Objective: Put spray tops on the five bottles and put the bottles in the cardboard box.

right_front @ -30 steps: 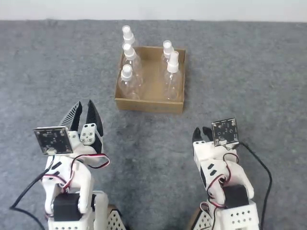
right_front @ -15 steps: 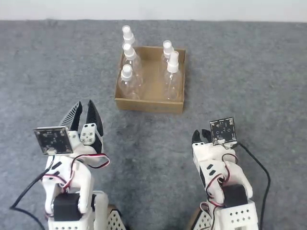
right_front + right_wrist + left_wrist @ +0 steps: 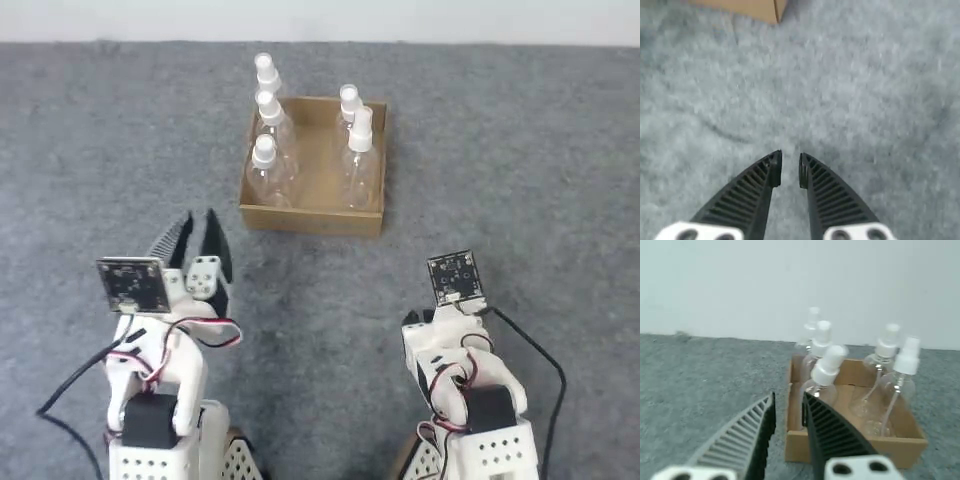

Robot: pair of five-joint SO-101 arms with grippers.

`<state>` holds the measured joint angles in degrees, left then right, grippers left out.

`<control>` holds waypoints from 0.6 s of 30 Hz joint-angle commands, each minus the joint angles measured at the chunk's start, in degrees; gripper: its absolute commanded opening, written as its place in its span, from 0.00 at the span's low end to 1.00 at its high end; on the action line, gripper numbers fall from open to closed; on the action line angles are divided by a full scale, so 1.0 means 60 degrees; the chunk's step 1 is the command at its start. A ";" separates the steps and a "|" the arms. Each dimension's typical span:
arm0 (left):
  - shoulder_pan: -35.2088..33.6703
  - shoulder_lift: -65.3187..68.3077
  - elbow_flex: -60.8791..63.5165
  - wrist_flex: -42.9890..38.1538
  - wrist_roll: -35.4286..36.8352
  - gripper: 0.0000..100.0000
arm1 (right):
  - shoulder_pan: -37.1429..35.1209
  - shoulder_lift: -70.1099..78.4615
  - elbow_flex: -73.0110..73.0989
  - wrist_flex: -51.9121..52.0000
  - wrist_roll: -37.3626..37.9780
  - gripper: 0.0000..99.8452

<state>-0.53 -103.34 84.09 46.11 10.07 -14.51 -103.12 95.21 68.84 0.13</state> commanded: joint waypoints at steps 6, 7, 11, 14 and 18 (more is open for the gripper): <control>0.0440 -0.0132 0.0051 -0.0264 -0.0103 0.08 | 0.0125 -0.0139 0.0190 0.1033 0.0103 0.03; 0.0440 -0.0132 0.0168 -0.0278 -0.0103 0.08 | 0.0125 -0.0139 0.0190 0.1033 0.0103 0.03; 0.0440 -0.0132 0.0711 -0.0249 -0.0103 0.08 | 0.0081 -0.0139 0.0190 0.1033 0.0103 0.03; 0.0440 -0.0132 0.1238 -0.0278 -0.0103 0.08 | 0.0081 -0.0139 0.0190 0.1033 0.0103 0.03; 0.0440 -0.0132 0.1927 -0.0278 -0.0103 0.08 | 0.0081 -0.0139 0.0190 0.1033 0.0103 0.03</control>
<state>1.76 -103.34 95.25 46.11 10.07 -14.51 -103.12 95.21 74.73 0.13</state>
